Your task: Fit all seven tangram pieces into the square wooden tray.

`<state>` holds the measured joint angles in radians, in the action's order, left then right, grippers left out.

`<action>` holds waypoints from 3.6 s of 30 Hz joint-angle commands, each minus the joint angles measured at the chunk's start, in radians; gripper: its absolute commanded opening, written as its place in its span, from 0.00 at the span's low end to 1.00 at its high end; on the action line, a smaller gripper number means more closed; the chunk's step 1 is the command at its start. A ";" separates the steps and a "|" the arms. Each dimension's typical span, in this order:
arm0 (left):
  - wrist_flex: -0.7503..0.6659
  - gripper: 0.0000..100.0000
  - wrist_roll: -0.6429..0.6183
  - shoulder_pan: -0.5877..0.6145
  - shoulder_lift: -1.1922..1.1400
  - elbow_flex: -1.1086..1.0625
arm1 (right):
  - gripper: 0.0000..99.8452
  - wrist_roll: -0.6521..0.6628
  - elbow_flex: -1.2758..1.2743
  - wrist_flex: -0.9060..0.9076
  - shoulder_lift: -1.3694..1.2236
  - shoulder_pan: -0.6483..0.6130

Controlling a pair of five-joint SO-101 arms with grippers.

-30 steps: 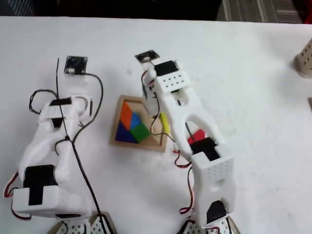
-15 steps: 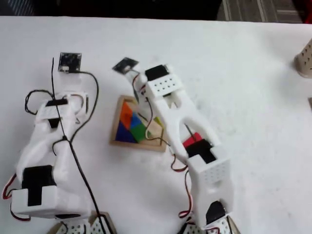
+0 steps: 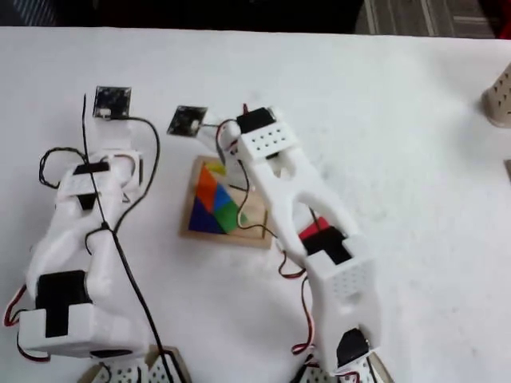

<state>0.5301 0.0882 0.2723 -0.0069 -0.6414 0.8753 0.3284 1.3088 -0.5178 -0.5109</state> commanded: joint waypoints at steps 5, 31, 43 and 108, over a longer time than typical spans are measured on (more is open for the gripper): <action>-0.002 0.02 0.000 0.010 0.058 0.008 | 0.02 0.012 0.012 -0.117 -0.033 -0.001; -0.021 0.02 0.000 0.010 0.058 0.005 | 0.25 0.008 0.158 0.225 0.073 -0.001; -0.021 0.02 0.000 0.010 0.056 0.006 | 0.01 -0.172 0.255 0.246 0.108 0.024; 0.738 0.02 -0.092 -0.575 -0.737 1.312 | 0.02 -0.813 -0.327 -0.321 0.185 0.470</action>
<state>1.2666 -0.0023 -0.2248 -0.7541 0.6137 0.0453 -0.0414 0.9973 -0.3506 -0.0522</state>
